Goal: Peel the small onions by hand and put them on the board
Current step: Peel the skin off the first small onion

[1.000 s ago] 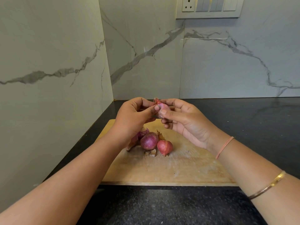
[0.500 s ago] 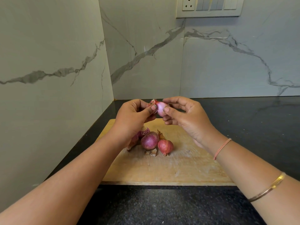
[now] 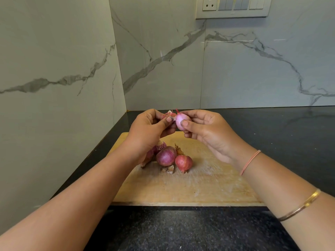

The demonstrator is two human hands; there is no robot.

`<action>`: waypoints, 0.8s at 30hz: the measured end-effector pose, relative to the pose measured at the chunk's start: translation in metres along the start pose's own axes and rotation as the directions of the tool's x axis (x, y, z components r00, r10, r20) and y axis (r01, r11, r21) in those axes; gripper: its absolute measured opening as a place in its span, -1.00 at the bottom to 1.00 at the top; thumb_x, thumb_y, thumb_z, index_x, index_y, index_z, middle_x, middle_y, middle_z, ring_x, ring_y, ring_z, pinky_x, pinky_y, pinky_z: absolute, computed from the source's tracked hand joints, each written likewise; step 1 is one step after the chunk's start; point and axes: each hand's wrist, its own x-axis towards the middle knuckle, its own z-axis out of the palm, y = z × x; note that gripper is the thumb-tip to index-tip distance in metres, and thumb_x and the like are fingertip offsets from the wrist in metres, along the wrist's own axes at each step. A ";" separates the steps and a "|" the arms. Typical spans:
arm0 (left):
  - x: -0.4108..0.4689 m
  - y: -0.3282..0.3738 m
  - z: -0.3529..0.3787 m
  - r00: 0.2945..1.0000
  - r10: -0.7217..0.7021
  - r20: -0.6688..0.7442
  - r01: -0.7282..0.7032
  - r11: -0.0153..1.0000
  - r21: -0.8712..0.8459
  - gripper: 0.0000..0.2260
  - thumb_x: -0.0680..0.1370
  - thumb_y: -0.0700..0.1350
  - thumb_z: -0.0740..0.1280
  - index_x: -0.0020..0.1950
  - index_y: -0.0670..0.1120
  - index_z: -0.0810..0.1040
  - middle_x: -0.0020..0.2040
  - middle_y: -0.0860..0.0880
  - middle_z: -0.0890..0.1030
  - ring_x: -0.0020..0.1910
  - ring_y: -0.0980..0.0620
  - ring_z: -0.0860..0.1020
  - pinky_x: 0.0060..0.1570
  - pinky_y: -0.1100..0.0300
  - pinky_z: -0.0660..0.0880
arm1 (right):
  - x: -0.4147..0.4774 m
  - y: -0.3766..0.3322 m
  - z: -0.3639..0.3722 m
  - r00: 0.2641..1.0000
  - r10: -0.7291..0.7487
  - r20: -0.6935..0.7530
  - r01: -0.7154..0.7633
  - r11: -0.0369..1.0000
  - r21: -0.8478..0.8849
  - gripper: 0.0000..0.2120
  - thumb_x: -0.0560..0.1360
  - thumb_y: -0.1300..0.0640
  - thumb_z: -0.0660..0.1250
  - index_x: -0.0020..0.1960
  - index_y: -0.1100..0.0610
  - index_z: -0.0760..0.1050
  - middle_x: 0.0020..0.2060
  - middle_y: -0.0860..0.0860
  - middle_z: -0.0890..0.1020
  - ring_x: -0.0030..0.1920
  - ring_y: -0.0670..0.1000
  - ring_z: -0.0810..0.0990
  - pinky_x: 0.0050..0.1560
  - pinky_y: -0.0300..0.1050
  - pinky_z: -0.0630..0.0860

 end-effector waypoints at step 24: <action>0.000 0.002 0.002 1.000 -0.023 -0.016 0.022 0.999 -0.032 -0.87 0.60 -0.28 0.20 -0.16 -0.16 0.36 -0.12 -0.09 0.64 -0.27 0.11 0.64 -0.15 0.24 0.61 | 0.001 0.004 0.002 0.999 0.023 -0.042 -0.023 1.000 0.000 -0.84 0.49 0.30 0.36 0.07 0.19 0.55 -0.07 0.17 0.62 -0.17 -0.02 0.58 -0.17 -0.21 0.57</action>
